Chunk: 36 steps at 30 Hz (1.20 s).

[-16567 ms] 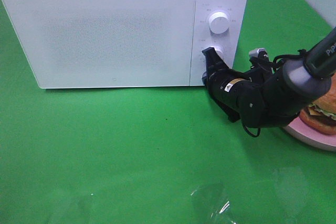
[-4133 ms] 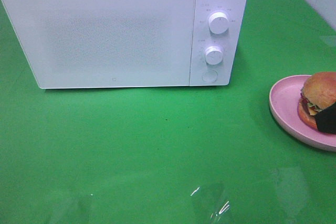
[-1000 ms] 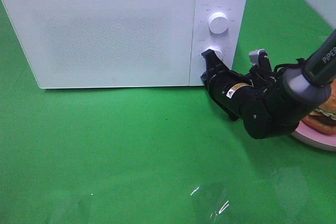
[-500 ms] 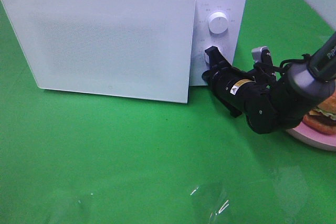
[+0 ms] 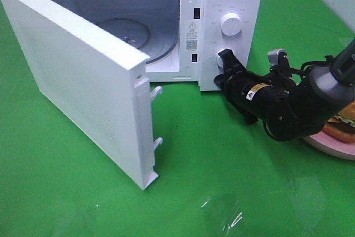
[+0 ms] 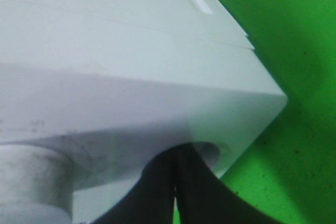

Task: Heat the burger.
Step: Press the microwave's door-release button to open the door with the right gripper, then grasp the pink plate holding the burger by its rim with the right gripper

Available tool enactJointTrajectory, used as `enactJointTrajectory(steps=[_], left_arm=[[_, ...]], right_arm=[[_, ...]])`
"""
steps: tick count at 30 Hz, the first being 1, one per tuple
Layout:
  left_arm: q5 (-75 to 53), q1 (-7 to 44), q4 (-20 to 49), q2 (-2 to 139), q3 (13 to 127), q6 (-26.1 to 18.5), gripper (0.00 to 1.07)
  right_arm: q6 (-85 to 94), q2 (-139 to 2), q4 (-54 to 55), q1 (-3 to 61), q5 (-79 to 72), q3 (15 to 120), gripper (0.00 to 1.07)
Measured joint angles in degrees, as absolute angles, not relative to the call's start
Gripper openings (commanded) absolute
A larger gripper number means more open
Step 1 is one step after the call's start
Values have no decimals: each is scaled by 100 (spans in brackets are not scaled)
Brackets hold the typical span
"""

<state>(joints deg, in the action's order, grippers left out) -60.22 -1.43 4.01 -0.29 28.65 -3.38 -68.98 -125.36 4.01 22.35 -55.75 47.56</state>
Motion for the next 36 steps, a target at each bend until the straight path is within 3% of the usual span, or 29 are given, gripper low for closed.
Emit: enactJointTrajectory(steps=[9, 13, 15, 19, 22, 24, 26, 32, 36], left_arm=[[-6022, -143, 401, -29, 2865, -338, 0], [-6022, -143, 401, -29, 2865, -338, 0], [-6022, -143, 401, -29, 2865, -338, 0], [-6022, -143, 401, -29, 2865, -338, 0], [-6022, -143, 401, -29, 2865, -338, 0], [-6022, -143, 401, -29, 2865, -338, 0], [-6022, -143, 401, -29, 2865, -338, 0], [-6022, -143, 401, -29, 2865, -338, 0], [-6022, -143, 401, -29, 2865, -338, 0]], right_arm=[[-6325, -11413, 441, 2017, -5518, 3845, 11], [-5581, -10898, 97, 2017, -4801, 3650, 19], [-4566, -10279, -338, 2017, -3856, 3633, 31], [-3466, -9700, -464, 2017, -2590, 3644, 43], [-3266, -9597, -470, 2017, -2275, 3673, 47], [-2384, -9259, -476, 2017, -642, 4085, 58], [-1954, -9202, -516, 2017, 235, 4423, 63], [-1341, -9190, -630, 2000, 1931, 5265, 65], [-1341, -9190, -642, 1862, 2240, 5518, 65]])
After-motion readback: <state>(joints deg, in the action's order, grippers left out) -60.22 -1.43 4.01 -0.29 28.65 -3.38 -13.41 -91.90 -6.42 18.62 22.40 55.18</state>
